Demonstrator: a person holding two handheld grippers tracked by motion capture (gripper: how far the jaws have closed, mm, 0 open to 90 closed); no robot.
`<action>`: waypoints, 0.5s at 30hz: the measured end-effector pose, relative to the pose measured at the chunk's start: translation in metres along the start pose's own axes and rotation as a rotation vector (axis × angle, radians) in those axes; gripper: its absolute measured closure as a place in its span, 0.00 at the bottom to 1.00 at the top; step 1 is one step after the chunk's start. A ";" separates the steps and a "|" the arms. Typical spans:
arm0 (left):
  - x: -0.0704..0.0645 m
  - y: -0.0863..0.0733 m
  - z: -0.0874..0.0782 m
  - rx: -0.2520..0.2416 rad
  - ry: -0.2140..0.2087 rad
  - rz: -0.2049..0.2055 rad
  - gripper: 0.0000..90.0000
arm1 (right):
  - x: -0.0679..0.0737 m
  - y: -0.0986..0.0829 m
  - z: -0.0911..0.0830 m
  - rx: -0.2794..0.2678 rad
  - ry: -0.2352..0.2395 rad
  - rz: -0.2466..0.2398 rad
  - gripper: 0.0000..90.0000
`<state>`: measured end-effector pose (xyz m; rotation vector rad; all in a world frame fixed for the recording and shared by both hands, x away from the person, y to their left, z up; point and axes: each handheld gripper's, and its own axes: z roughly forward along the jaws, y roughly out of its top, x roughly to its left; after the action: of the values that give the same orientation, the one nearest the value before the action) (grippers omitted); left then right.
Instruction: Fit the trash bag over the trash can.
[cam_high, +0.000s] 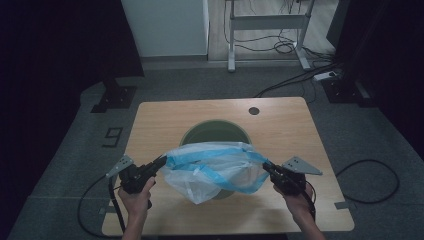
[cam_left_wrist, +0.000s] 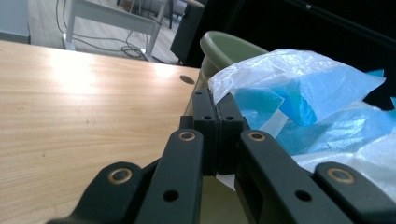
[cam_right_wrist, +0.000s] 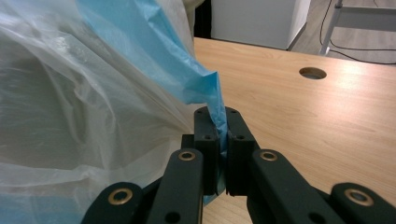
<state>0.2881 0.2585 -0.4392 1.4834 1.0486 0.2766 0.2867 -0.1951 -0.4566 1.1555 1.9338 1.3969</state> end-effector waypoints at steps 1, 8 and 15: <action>0.000 -0.001 0.000 0.004 0.002 0.003 0.99 | 0.000 -0.001 0.002 0.002 0.000 0.002 0.94; -0.007 0.002 -0.005 -0.002 -0.040 0.023 0.93 | 0.008 -0.005 -0.008 -0.066 -0.076 0.055 0.62; -0.013 0.010 -0.005 -0.007 -0.043 0.031 0.97 | 0.039 0.005 -0.043 -0.142 -0.006 0.028 0.51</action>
<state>0.2811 0.2539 -0.4237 1.4938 0.9896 0.2687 0.2349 -0.1839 -0.4333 1.1222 1.7889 1.5175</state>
